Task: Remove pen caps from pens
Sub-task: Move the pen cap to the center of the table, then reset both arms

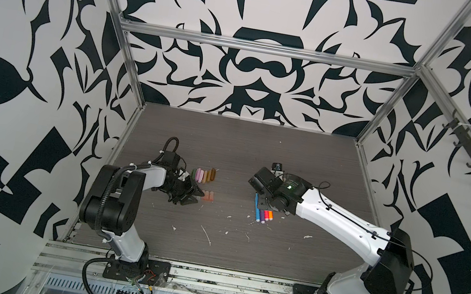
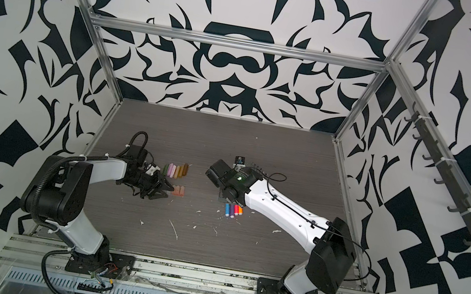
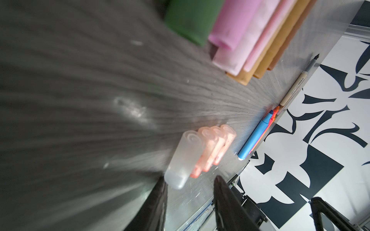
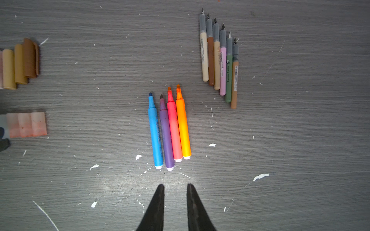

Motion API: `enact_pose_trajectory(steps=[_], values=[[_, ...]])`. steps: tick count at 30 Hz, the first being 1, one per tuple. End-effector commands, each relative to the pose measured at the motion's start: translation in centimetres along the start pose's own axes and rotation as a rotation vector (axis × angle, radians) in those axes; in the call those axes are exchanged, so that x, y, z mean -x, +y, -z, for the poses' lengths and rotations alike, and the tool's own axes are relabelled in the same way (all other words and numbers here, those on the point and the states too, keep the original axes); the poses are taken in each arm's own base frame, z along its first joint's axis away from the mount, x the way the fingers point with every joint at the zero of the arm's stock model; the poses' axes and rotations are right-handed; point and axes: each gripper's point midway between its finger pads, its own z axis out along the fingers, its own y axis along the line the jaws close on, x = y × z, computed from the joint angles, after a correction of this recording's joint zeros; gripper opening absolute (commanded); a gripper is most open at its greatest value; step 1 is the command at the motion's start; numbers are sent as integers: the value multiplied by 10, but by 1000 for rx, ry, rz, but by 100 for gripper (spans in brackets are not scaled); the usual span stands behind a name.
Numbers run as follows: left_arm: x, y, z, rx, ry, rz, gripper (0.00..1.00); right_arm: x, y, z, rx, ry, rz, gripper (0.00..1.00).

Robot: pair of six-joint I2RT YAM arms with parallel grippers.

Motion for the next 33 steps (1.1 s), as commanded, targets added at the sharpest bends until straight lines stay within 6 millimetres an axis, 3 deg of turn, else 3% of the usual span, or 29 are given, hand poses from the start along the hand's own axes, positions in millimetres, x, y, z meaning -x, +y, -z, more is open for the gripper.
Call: enact_pose_trajectory(steps=[1,7,10,13,16,18,19,22,25,28,33], values=[[7,11,-3,49,-16,7,42,8,-2,8,-2,-40,-17,24],[2,8,-1,35,-3,6,42,12,-3,12,2,-57,-14,24],[-2,-3,12,18,-35,-25,42,21,-8,21,11,-89,9,23],[-3,-23,40,2,-138,-98,45,37,-18,40,21,-160,40,21],[-1,-51,78,-22,-280,-189,57,56,-35,63,19,-265,44,20],[-1,-74,109,-55,-405,-250,72,68,-50,76,17,-341,22,20],[0,-80,121,-62,-458,-260,97,72,-57,81,16,-374,9,25],[4,-92,146,-73,-545,-248,99,82,-82,88,-20,-496,-55,59],[11,-94,161,-77,-633,-206,99,82,-105,80,-103,-618,-86,79],[15,-95,175,-90,-729,-206,99,81,-123,70,-204,-738,-63,81],[41,-67,204,53,-973,-159,99,78,-133,45,-318,-817,136,84]])
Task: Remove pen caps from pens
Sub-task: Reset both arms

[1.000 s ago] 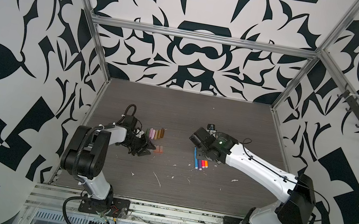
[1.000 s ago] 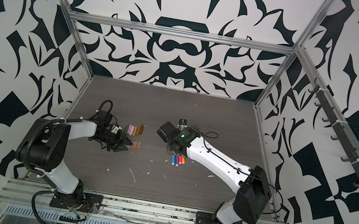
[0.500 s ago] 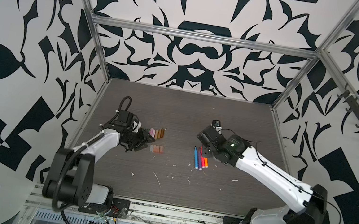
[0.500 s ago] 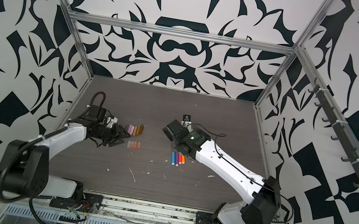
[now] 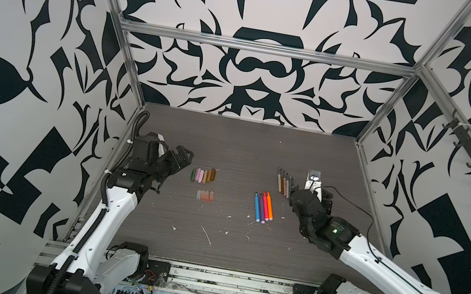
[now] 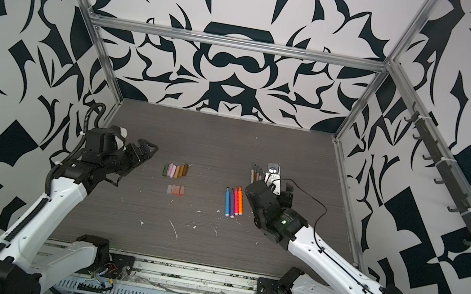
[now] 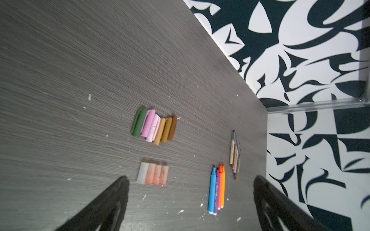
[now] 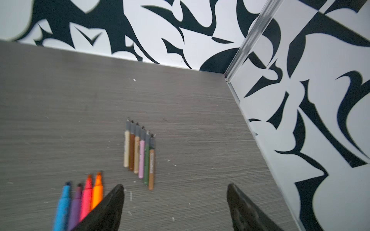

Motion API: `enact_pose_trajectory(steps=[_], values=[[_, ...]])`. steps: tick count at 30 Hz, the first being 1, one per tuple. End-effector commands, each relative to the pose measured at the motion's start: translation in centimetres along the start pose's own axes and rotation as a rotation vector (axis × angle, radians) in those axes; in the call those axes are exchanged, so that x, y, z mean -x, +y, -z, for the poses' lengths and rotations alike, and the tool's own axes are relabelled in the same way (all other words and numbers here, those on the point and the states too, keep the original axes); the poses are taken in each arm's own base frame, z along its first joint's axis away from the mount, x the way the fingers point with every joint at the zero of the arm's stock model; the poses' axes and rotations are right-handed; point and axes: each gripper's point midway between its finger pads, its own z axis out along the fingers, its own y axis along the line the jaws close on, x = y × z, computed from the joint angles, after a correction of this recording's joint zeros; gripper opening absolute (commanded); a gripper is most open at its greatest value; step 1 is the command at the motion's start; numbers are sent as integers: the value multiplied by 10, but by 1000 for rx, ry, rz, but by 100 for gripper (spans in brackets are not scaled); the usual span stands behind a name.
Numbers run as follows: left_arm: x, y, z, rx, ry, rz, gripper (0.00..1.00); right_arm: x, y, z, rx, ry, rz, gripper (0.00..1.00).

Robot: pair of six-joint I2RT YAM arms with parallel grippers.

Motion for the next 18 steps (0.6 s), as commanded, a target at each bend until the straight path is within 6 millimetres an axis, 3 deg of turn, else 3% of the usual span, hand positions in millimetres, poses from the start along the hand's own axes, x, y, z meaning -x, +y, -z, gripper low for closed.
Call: enact_pose_trajectory(steps=[1,8,13,16,18], values=[[28,35,4,142,-219,8,99,35,-13,-5,-56,-160,77,85],[50,104,18,314,-609,-3,99,7,-32,-26,-60,-131,57,87],[65,112,30,462,-675,-227,99,-18,-44,-37,-55,-108,-11,87],[61,117,19,519,-606,-374,99,-27,-51,-39,-57,-100,-48,86],[56,130,14,567,-586,-382,99,-33,-56,-41,-64,-102,-83,86]])
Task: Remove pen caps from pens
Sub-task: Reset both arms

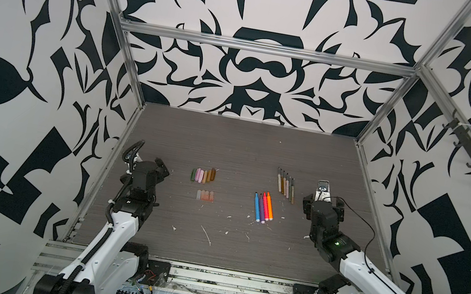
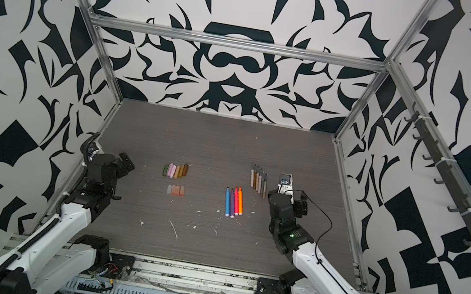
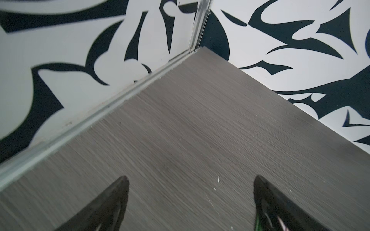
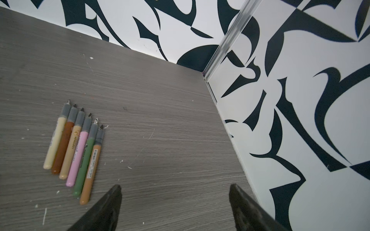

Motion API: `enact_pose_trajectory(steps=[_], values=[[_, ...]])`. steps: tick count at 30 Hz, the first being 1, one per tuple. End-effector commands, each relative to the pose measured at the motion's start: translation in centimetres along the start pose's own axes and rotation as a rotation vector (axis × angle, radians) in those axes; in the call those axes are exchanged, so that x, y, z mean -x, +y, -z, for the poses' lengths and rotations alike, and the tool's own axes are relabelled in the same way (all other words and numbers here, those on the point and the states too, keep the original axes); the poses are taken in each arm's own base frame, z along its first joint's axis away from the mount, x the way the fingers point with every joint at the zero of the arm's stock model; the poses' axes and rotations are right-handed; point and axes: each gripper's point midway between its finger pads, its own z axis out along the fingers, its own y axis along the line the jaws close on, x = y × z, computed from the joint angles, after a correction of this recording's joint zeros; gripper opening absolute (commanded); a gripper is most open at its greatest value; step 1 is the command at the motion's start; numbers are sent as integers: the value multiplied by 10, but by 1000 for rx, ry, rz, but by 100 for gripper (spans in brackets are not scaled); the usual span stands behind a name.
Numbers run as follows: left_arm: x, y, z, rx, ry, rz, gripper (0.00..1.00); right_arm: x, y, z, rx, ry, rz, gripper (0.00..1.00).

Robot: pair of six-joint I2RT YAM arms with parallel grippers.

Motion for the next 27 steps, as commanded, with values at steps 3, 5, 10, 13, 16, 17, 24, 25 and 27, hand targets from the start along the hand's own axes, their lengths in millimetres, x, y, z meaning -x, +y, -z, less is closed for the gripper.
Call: enact_pose_trajectory(steps=[3,5,10,13,16,17,24,25,27], values=[[-4,21,-9,102,-80,-82,99,13,-16,-1,-3,-116,-228,87],[-10,16,-12,50,-117,-124,99,6,-22,-6,-15,-122,-267,88],[-11,25,-12,51,-249,-98,99,-10,-19,-21,84,-127,-322,99],[-10,25,-11,37,-267,-71,99,-19,-17,-31,79,-127,-337,100],[-10,26,-13,34,-286,-60,99,-16,-8,-43,93,-151,-313,100],[-8,26,-16,28,-292,-57,99,-13,-4,-49,99,-155,-305,100],[-12,6,-46,-58,-251,-147,99,-20,0,-83,89,-148,-267,99],[-14,5,-49,-65,-251,-147,99,-23,-4,-85,73,-146,-285,99],[-18,3,-54,-69,-256,-144,100,-30,-5,-89,60,-137,-299,99]])
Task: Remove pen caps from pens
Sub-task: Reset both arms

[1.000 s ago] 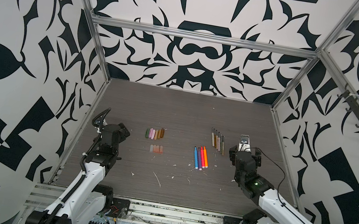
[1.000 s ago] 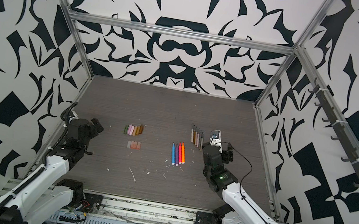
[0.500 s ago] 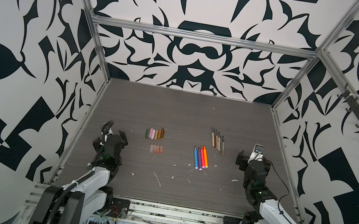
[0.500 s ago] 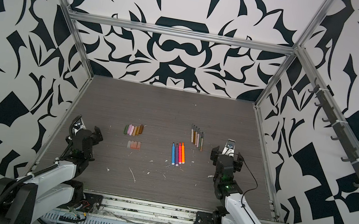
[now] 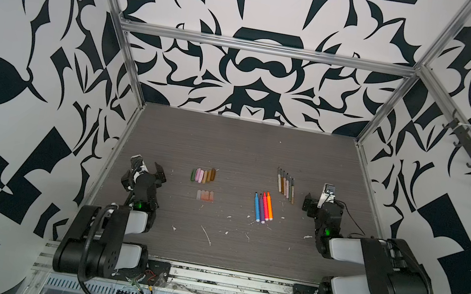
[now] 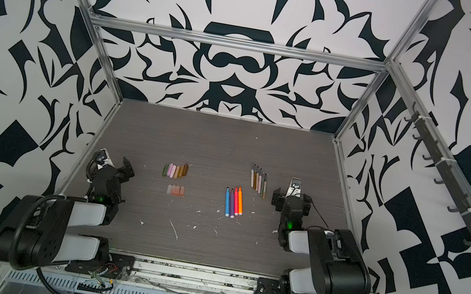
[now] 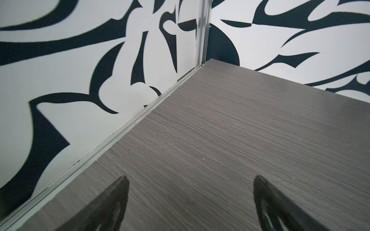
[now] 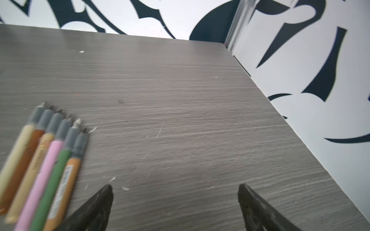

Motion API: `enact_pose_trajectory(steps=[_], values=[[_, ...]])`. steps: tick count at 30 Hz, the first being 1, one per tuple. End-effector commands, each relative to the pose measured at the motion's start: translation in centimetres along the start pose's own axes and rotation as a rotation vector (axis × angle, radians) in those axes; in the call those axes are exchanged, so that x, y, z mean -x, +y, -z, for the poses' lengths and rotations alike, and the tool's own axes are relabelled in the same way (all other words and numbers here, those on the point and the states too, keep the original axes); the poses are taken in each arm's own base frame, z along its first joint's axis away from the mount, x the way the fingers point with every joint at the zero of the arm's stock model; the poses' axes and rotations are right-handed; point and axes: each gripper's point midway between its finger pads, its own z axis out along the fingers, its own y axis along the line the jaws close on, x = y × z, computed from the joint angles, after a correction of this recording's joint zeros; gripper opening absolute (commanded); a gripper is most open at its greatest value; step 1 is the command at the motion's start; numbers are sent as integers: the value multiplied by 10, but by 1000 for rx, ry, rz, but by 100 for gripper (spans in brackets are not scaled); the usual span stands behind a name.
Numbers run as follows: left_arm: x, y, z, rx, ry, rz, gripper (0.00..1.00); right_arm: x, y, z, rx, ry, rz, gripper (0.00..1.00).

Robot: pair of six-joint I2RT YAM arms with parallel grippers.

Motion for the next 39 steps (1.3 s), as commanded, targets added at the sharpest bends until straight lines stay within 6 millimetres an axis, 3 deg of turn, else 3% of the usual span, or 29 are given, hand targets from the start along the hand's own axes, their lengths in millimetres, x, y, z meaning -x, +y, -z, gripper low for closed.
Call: enact_pose_trajectory(steps=[1,5,8,11,20,39], values=[[23,-15,-7,-68,-106,17,100,29,-4,-5,-11,-133,-68,99],[5,-43,-13,-211,-38,-51,99,30,-1,-16,-14,-96,-54,99],[4,-56,-26,-245,-35,-107,99,29,12,-30,34,-15,-8,100],[-8,-65,-40,-267,133,-127,99,30,14,-29,45,-26,-5,100],[-7,-62,-42,-285,119,-100,99,27,36,-24,180,-30,49,99],[-4,-61,-42,-281,106,-99,99,26,31,-32,191,9,0,100]])
